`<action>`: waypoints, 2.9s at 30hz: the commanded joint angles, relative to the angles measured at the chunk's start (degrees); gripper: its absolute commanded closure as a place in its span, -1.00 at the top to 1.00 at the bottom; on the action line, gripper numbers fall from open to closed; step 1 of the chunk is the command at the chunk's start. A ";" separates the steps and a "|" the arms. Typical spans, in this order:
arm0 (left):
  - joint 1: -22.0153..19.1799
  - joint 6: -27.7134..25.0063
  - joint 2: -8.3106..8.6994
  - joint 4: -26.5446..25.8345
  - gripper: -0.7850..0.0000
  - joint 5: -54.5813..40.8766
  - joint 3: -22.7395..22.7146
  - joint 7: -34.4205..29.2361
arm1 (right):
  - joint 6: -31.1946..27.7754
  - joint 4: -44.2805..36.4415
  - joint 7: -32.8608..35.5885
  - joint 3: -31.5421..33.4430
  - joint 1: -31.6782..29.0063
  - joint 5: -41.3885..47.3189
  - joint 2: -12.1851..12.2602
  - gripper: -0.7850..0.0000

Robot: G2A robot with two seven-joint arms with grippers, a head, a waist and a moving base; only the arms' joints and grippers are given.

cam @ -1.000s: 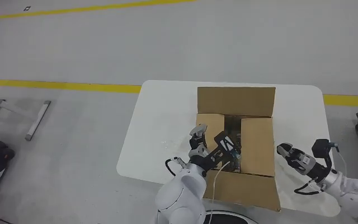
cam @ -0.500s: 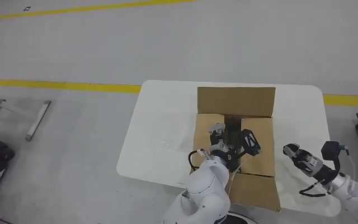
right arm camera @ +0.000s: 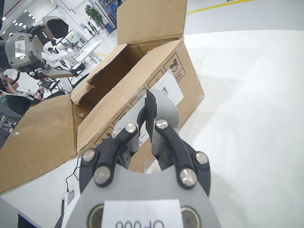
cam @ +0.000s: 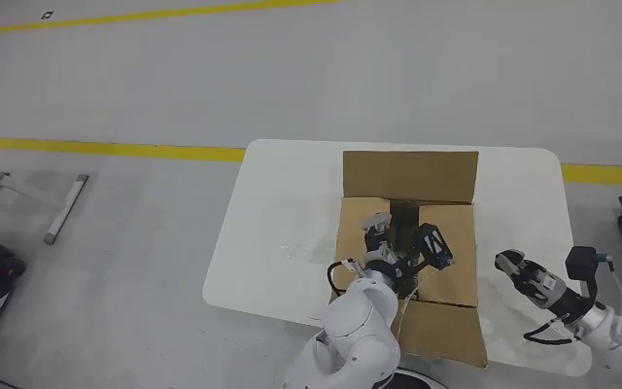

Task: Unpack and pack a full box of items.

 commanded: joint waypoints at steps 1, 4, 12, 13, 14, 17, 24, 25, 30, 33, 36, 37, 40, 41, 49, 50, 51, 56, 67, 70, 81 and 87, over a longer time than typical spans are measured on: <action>-0.38 1.68 -0.36 1.64 1.00 0.47 1.47 0.71 | -0.18 -0.11 0.42 0.01 0.09 -0.23 -0.09 -1.00; -1.25 3.78 -1.15 5.25 1.00 1.54 3.53 -1.64 | -0.37 -0.12 0.66 0.19 0.15 -0.42 -0.28 -1.00; -5.19 9.73 -4.14 13.21 1.00 1.69 6.97 -12.85 | -0.49 -0.41 1.11 0.15 0.08 -0.72 -0.85 -1.00; -5.66 9.65 -4.42 14.24 1.00 2.55 7.46 -14.21 | -0.51 -0.44 1.09 0.13 0.05 -0.69 -0.93 -1.00; -6.23 9.55 -4.81 15.18 1.00 3.25 7.98 -15.53 | -0.60 -0.46 1.18 0.12 0.03 -0.76 -1.02 -1.00; -7.26 10.26 -5.54 17.43 1.00 5.44 8.54 -18.17 | -0.74 -0.46 1.32 0.19 0.06 -0.95 -1.21 -1.00; -8.34 11.76 -6.70 21.71 1.00 11.66 9.47 -21.01 | -1.07 -0.46 1.47 0.62 0.08 -1.23 -1.60 -1.00; -8.40 12.08 -6.85 22.07 1.00 12.55 9.19 -22.21 | -1.10 -0.47 1.54 0.69 0.07 -1.24 -1.65 -1.00; -8.06 12.68 -7.51 22.58 1.00 14.45 8.39 -23.15 | -1.16 -0.48 1.95 1.03 0.06 -1.33 -1.92 -1.00; -7.78 12.61 -7.77 22.82 0.15 15.87 7.99 -22.82 | -1.32 -0.46 2.28 1.14 0.10 -1.31 -2.08 -1.00; -7.29 12.47 -8.04 23.01 -0.62 16.87 7.32 -22.54 | -1.39 -0.51 2.68 1.26 0.23 -1.26 -2.25 -1.00; -7.05 12.48 -8.13 22.92 -1.00 16.81 7.02 -22.52 | -1.48 -0.52 2.79 1.26 0.29 -1.21 -2.31 -1.00; -6.77 11.92 -8.28 22.90 -1.00 17.99 6.47 -22.43 | -1.57 -0.54 3.02 1.34 0.46 -1.25 -2.45 -1.00; -6.55 11.78 -8.36 22.83 -1.00 18.46 6.21 -22.34 | -1.64 -0.53 3.13 1.39 0.50 -1.31 -2.51 -1.00; -4.62 13.57 -9.21 19.92 -1.00 16.30 4.16 -20.57 | -1.86 -0.56 3.65 1.84 0.64 -1.62 -2.89 -1.00; -4.40 14.08 -9.31 19.41 -1.00 15.61 3.80 -20.54 | -1.89 -0.61 3.75 1.87 0.66 -1.62 -2.92 -1.00; -3.61 15.47 -9.57 18.16 -1.00 12.53 2.90 -20.42 | -1.94 -0.67 3.93 1.89 0.71 -1.64 -2.96 -1.00; -2.78 18.32 -10.45 13.50 -1.00 5.76 0.19 -20.30 | -1.81 -0.32 5.02 2.14 1.28 -1.48 -3.17 -1.00; -1.44 25.99 -10.47 3.77 -1.00 -11.58 -3.57 -21.89 | -1.21 0.33 5.99 4.73 2.62 -0.76 -3.35 -1.00; -0.82 26.19 -10.25 2.32 1.00 -12.88 -4.64 -22.23 | -1.53 0.27 6.38 5.95 2.56 -0.20 -3.32 -1.00; 0.88 21.47 -9.01 0.27 1.00 0.53 -7.24 -22.76 | -1.78 -2.47 7.38 8.82 1.04 1.01 -3.49 -1.00; 1.99 15.13 -7.87 -0.48 1.00 17.05 -9.08 -23.60 | -3.15 -6.08 8.12 10.58 -0.72 1.96 -3.56 -1.00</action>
